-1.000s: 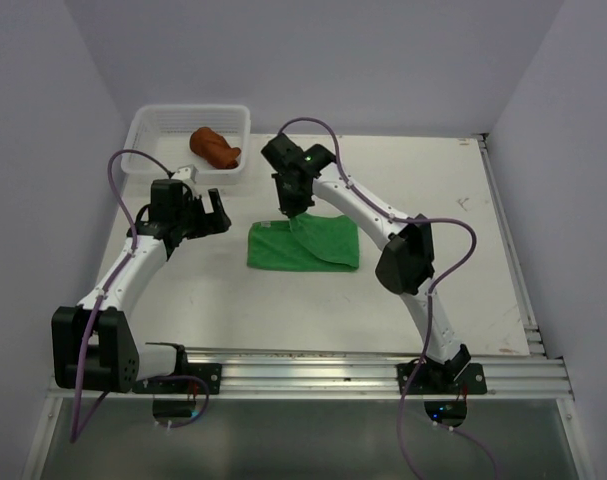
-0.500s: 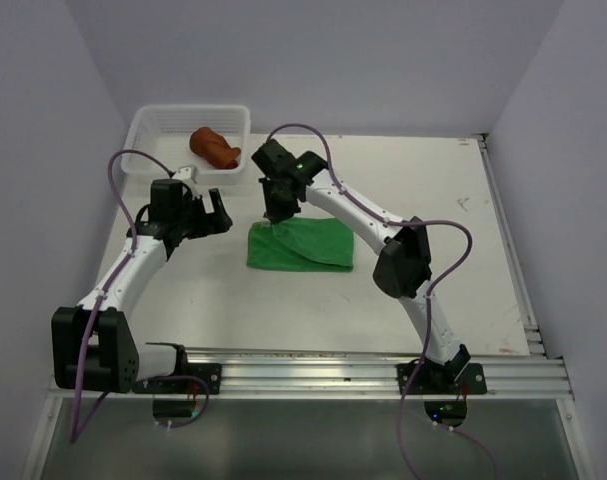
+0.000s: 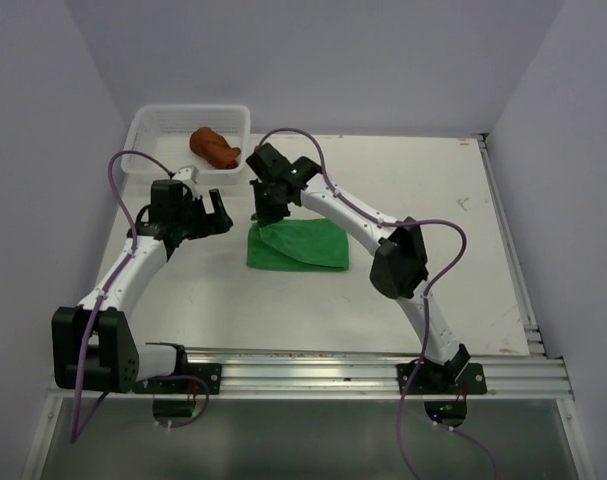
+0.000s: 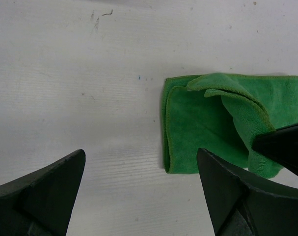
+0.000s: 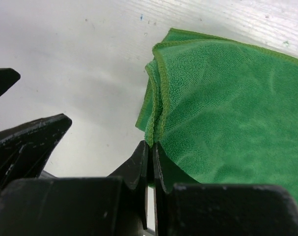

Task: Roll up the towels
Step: Fold the towel

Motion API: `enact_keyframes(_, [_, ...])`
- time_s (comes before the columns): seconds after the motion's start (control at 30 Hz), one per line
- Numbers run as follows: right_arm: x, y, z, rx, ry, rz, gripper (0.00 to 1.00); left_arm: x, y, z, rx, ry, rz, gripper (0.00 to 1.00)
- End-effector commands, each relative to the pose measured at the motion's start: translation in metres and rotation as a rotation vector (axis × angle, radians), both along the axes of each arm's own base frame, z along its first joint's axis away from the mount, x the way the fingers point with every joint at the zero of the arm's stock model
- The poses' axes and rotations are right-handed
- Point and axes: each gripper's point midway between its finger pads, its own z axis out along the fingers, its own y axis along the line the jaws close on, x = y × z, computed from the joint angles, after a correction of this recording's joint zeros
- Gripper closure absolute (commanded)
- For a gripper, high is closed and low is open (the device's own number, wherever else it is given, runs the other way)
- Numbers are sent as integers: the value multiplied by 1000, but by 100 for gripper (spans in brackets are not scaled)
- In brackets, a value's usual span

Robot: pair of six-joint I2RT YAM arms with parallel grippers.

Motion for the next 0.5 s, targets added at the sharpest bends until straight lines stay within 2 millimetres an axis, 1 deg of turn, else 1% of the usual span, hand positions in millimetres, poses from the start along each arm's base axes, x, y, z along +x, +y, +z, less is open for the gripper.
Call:
enact_keyframes(0.0, [-2, 21, -13, 68, 42, 19, 100, 3, -6, 12, -24, -49, -16, 0])
enact_keyframes(0.07, [-2, 27, -18, 84, 53, 24, 100, 4, -6, 12, -25, -50, -17, 0])
enact_keyframes(0.1, [-2, 29, -24, 86, 67, 24, 100, 4, -6, 12, -25, -49, -17, 0])
enact_keyframes(0.13, [-2, 31, -27, 91, 73, 26, 100, 3, -6, 12, -25, -50, -18, 0])
enact_keyframes(0.3, [-5, 38, -43, 108, 107, 38, 100, 3, -8, 13, -27, -50, -22, 0])
enact_keyframes(0.37, [-8, 42, -48, 126, 120, 49, 90, 3, -8, 13, -27, -50, -24, 0])
enact_keyframes(0.4, [-10, 44, -47, 140, 127, 55, 86, 3, -8, 14, -26, -55, -21, 0])
enact_keyframes(0.43, [-9, 48, -42, 164, 119, 61, 77, 3, -8, 14, -25, -55, -22, 0])
enact_keyframes(0.47, [-13, 51, -41, 174, 124, 71, 73, 3, -7, 14, -23, -55, -19, 0])
